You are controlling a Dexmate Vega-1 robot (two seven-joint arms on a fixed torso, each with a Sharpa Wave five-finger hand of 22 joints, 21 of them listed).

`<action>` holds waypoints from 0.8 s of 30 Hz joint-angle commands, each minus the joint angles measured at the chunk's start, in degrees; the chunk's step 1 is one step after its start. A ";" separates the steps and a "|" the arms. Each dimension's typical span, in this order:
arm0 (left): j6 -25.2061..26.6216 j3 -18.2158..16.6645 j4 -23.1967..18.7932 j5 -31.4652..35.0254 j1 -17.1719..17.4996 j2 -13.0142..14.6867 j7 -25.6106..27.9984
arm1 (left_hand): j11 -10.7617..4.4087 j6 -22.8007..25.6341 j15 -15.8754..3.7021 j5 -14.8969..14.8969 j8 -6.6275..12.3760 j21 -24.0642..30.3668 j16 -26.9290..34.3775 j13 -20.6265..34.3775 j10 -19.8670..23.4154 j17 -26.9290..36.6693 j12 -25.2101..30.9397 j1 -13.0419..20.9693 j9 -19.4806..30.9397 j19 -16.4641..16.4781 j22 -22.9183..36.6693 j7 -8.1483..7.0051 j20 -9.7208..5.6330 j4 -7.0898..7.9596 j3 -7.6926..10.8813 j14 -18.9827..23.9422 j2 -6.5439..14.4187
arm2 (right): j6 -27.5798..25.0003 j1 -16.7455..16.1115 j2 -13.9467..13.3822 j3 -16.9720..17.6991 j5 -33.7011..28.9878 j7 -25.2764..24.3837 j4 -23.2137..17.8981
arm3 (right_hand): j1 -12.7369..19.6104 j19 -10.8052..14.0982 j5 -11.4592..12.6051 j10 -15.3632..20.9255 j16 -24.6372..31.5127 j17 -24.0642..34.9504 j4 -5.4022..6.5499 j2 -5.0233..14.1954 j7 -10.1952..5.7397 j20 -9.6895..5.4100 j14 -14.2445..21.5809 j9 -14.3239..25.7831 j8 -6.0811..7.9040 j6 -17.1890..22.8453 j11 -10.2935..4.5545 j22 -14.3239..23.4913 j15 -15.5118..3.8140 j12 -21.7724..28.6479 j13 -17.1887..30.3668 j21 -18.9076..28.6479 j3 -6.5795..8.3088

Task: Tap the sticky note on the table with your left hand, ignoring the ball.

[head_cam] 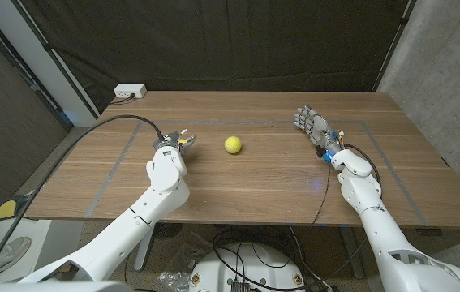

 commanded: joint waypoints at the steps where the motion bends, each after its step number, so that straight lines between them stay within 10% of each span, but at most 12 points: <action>1: -3.21 0.79 2.52 -1.70 -2.01 1.61 -3.43 | -0.28 0.22 -2.95 0.55 -0.14 -0.15 -0.31 0.14 -0.19 0.18 -0.15 -0.59 0.06 -0.34 0.10 -0.67 0.02 -0.03 -0.41 -0.31 -0.10 | 0.80 0.87 0.25 0.13 -0.28 -0.20 1.85 | -0.49 -0.07 -0.19 0.71 -0.06 0.32 0.05 -0.39 -0.19 -0.23 0.11 0.28 -0.21 0.53 -0.04 0.35 -0.04 -0.14 0.10 -0.04 0.28; 24: -7.85 -0.82 1.48 -1.37 -0.03 2.06 0.85 | -1.16 1.54 -4.20 1.64 -0.83 -1.25 -0.12 0.25 1.24 0.11 -0.20 -2.14 0.14 -0.99 0.13 -2.00 0.08 0.40 -1.82 0.01 -0.21 | 1.48 2.15 0.80 0.52 -0.37 -0.21 4.29 | -1.08 -0.02 -0.17 0.61 0.02 0.36 0.28 -0.46 -0.17 -0.21 0.25 0.28 -0.41 0.39 -0.07 0.36 0.10 -0.31 0.11 -0.16 0.21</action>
